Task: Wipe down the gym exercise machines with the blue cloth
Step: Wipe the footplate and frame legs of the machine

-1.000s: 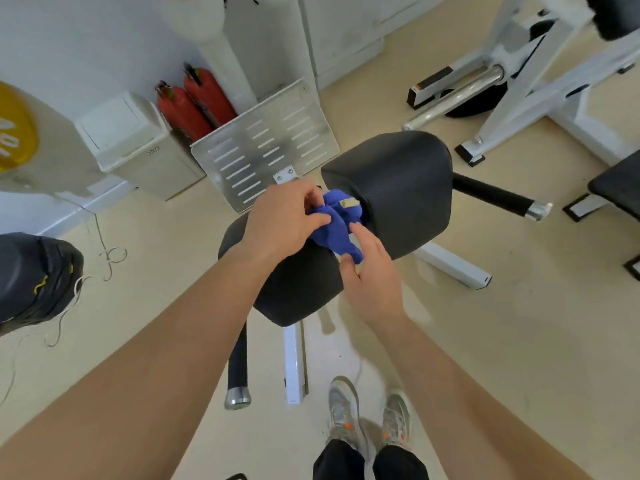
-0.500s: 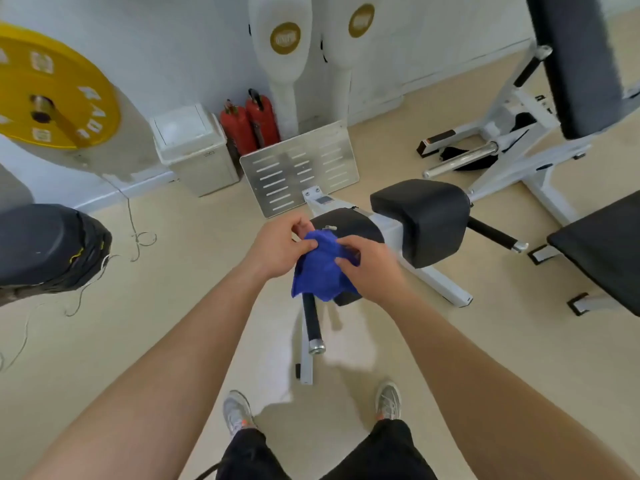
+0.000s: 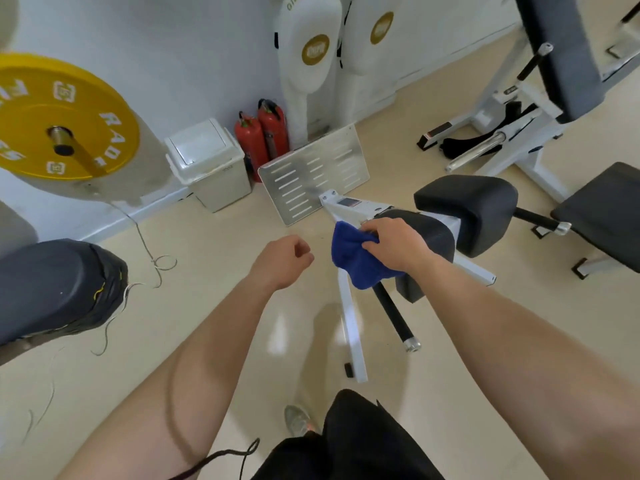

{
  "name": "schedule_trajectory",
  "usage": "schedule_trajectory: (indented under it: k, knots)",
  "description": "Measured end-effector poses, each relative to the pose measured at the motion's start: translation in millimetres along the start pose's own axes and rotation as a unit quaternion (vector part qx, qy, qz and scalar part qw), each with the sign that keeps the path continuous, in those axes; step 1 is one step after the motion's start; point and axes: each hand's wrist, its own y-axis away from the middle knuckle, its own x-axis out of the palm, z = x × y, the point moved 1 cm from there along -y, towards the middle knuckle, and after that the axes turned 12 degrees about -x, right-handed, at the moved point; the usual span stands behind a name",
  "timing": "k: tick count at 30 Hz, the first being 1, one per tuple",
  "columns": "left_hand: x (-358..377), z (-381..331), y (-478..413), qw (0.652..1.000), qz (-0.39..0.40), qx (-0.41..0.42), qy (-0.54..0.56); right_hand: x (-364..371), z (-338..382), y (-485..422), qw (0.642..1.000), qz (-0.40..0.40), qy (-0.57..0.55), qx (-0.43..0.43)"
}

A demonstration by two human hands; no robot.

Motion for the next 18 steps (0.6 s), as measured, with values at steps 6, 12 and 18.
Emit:
schedule_trajectory:
  k: [6, 12, 18]
  knots:
    - [-18.6, -22.4, -68.0, 0.998, 0.038, 0.022, -0.039, 0.7, -29.2, -56.3, 0.998, -0.035, -0.038, 0.038]
    - [-44.5, -57.0, -182.4, 0.993, 0.061, 0.034, -0.097, 10.1, -90.5, -150.0, 0.993, -0.045, -0.069, 0.09]
    - [-30.2, -95.0, -332.0, 0.978, 0.102, 0.021, -0.179, 23.8, -170.6, -253.8, 0.974, -0.057, -0.143, 0.168]
